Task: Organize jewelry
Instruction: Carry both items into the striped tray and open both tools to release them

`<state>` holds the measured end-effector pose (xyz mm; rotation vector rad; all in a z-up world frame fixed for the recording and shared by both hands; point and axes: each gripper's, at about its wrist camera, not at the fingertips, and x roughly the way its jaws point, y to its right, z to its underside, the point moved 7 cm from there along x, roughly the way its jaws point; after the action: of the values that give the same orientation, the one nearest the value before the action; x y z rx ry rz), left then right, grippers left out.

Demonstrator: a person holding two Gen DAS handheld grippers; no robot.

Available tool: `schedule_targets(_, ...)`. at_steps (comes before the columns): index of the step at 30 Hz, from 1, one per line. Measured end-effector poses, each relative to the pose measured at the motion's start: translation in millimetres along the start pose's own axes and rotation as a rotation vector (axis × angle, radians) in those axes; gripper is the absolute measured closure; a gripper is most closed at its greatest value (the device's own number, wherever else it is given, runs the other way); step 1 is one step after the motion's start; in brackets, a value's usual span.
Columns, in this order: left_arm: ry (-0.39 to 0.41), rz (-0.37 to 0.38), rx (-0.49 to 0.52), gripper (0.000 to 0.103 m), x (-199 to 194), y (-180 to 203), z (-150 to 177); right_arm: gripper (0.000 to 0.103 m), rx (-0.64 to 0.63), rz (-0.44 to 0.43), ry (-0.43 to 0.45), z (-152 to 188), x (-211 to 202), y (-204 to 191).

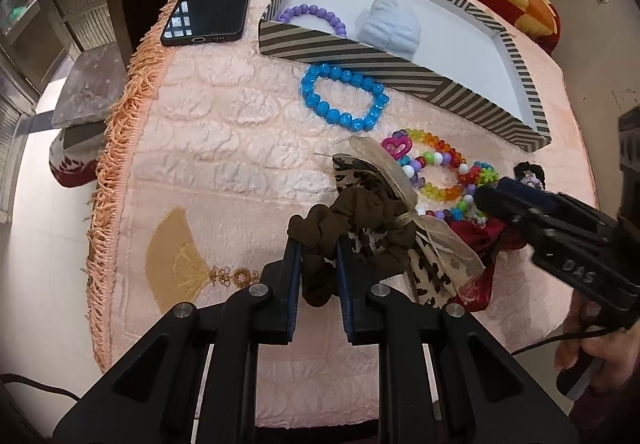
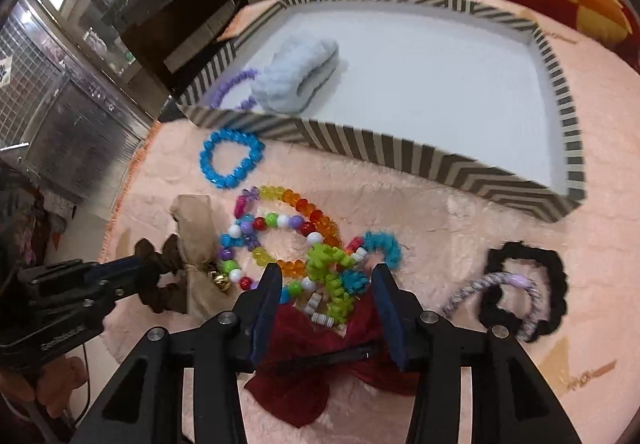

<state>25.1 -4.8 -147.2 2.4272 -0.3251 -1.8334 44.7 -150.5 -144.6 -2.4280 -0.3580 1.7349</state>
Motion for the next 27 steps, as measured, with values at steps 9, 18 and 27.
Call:
schedule_targets(9, -0.019, 0.021, -0.028, 0.058, 6.3, -5.1, -1.1, 0.087, 0.056, -0.078, 0.053, 1.4, -31.3, 6.4)
schedule_targets(18, -0.023, 0.013, 0.05, 0.082, 17.0, 11.8, 1.2, 0.087, 0.103, -0.164, 0.136, -11.7, -73.7, 0.9)
schedule_targets(27, 0.031, 0.118, 0.082, 0.087, -20.4, 23.8, -9.3, 0.087, 0.087, -0.201, 0.222, -34.3, -110.5, -7.8)
